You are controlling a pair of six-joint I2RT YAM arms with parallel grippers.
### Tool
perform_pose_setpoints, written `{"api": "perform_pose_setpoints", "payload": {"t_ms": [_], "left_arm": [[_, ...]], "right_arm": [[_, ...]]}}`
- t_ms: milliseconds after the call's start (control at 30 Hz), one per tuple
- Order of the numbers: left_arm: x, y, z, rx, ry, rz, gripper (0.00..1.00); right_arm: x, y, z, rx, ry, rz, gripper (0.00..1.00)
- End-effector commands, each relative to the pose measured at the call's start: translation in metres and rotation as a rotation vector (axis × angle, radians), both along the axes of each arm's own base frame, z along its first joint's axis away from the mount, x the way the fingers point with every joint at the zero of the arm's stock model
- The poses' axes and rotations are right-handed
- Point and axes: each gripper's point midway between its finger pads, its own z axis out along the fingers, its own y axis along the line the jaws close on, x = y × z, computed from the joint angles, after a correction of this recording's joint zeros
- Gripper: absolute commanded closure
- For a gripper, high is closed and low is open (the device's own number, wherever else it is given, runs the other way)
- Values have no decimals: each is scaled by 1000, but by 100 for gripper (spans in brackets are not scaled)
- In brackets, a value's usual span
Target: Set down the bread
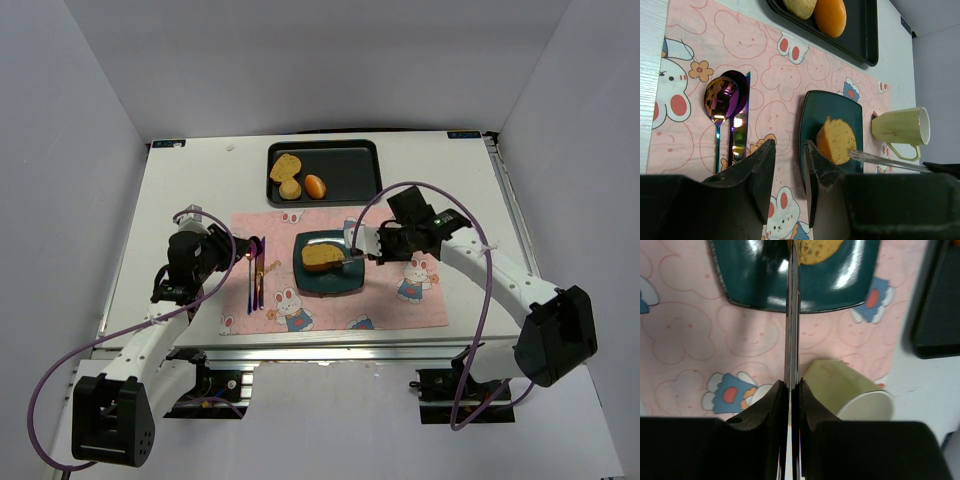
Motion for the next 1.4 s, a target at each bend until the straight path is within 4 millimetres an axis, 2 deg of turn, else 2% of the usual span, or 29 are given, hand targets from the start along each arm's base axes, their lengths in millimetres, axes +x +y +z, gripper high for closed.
{"api": "perform_pose_setpoints", "payload": {"t_ms": [0, 133, 200, 300, 433, 500, 633, 667, 733, 767, 800, 833, 867, 933, 967, 1000, 1067, 1100, 1133, 1200, 1233, 1300, 1333, 1367], "left_arm": [[6, -2, 20, 3, -58, -11, 60], [5, -2, 21, 0, -61, -7, 60], [5, -1, 22, -3, -64, -1, 60], [4, 0, 25, -3, -72, 2, 60], [2, -1, 25, 1, -69, -3, 60], [2, -1, 25, 0, -69, -6, 60], [3, -1, 27, -2, -74, -4, 60], [3, -1, 28, -3, -76, -5, 60], [3, -2, 28, -2, -75, -10, 60], [3, -2, 28, -1, -74, -12, 60], [3, -3, 28, 0, -74, -14, 60], [3, -3, 30, 0, -78, -14, 61], [3, -4, 30, 0, -78, -19, 63], [3, -6, 30, 2, -78, -31, 70], [2, -9, 29, 4, -74, -42, 73], [2, -10, 30, 3, -75, -47, 75], [1, -14, 28, 0, -73, -60, 76], [2, -15, 27, -2, -74, -62, 77], [2, -16, 27, -2, -74, -65, 77], [4, -18, 26, -1, -70, -70, 75], [4, -21, 26, -1, -70, -79, 73], [5, -25, 24, 5, -64, -87, 66], [4, -32, 25, 8, -63, -108, 62], [5, -35, 19, 19, -44, -117, 59]], "right_arm": [[-5, 1, 0, 34, 21, -46, 88], [-10, -2, -7, 11, 38, -40, 71], [-12, -1, -6, 16, 46, -30, 56], [-17, 5, 8, 52, 45, -2, 51], [-21, 8, 31, 95, 25, 16, 51], [-23, 11, 42, 127, 20, 11, 54], [-11, 21, 88, 294, -16, -74, 67], [3, 20, 111, 366, -47, -117, 74], [19, 15, 124, 457, 2, -239, 81], [38, -6, 129, 499, 6, -356, 91], [56, -16, 142, 559, -15, -436, 100], [79, -52, 138, 624, 34, -654, 100], [92, -75, 136, 666, 44, -793, 100], [118, -124, 116, 732, 30, -1067, 100], [123, -166, 105, 770, 29, -1232, 100], [124, -181, 79, 778, 35, -1299, 100], [123, -218, 42, 739, 25, -1483, 100], [121, -224, 25, 715, 40, -1527, 100], [116, -229, -6, 677, 78, -1572, 100], [111, -233, -32, 653, 107, -1596, 100], [107, -235, -53, 634, 101, -1605, 100], [102, -241, -72, 592, 74, -1600, 100], [97, -243, -88, 568, 71, -1608, 100], [97, -243, -93, 558, 66, -1593, 100]]}}
